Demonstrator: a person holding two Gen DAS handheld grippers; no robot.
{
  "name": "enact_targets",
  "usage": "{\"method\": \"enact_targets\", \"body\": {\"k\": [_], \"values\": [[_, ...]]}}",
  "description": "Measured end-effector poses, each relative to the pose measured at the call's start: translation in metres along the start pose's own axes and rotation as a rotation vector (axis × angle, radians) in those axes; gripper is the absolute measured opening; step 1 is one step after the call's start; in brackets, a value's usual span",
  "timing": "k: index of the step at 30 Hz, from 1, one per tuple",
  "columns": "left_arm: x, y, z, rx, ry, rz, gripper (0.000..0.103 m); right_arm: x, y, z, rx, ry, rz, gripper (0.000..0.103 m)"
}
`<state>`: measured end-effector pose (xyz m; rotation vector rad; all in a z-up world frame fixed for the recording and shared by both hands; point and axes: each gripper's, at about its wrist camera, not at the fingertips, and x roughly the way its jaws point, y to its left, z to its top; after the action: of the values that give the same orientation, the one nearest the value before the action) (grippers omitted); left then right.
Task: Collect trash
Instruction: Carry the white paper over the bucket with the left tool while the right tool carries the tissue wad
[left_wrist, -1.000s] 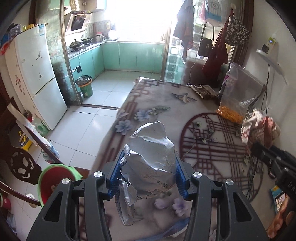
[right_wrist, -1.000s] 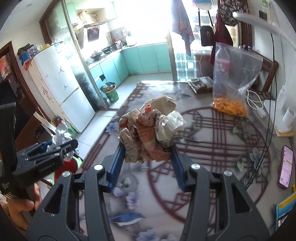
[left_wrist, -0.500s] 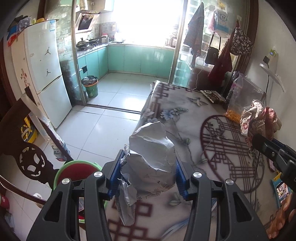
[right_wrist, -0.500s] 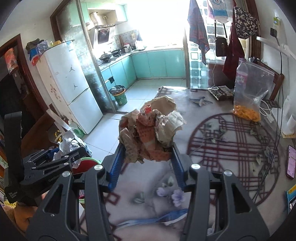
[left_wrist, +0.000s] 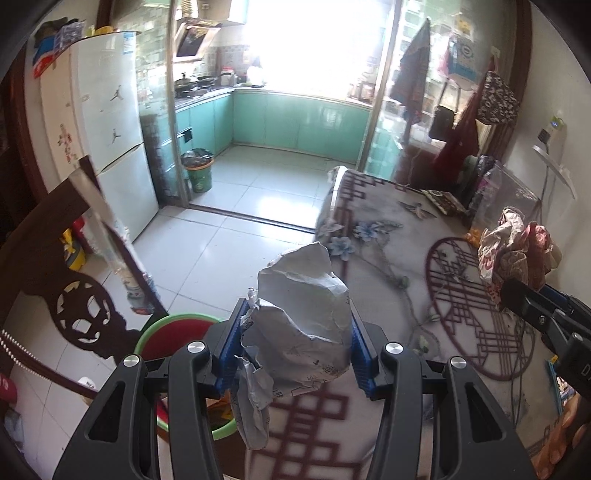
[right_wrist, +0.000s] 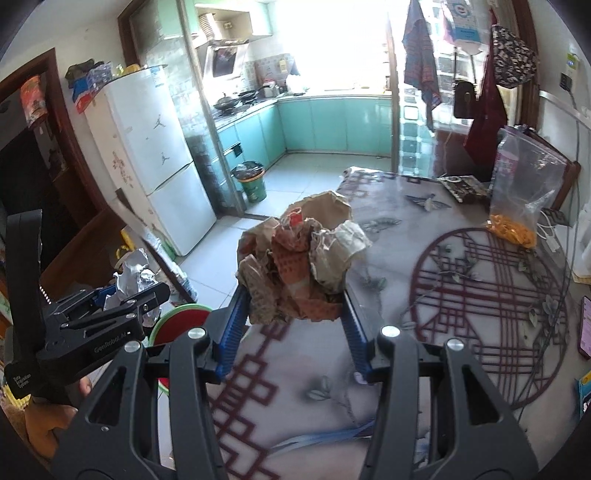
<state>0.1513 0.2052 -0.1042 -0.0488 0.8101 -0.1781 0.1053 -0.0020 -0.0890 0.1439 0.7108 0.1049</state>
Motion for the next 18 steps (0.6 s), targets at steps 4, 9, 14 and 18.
{"method": "enact_targets", "body": {"k": [4,9,14,18], "values": [[0.001,0.025,-0.003,-0.037,0.008,0.042,0.048,0.014,0.023,-0.001,-0.026,0.027,0.041,0.048],[0.007,0.066,-0.009,-0.100,0.025,0.112,0.048,0.039,0.052,0.000,-0.066,0.072,0.104,0.048],[0.016,0.105,-0.015,-0.161,0.053,0.177,0.047,0.066,0.085,-0.002,-0.107,0.125,0.165,0.048],[0.025,0.127,-0.020,-0.195,0.077,0.216,0.047,0.092,0.109,-0.006,-0.131,0.178,0.210,0.048]]}}
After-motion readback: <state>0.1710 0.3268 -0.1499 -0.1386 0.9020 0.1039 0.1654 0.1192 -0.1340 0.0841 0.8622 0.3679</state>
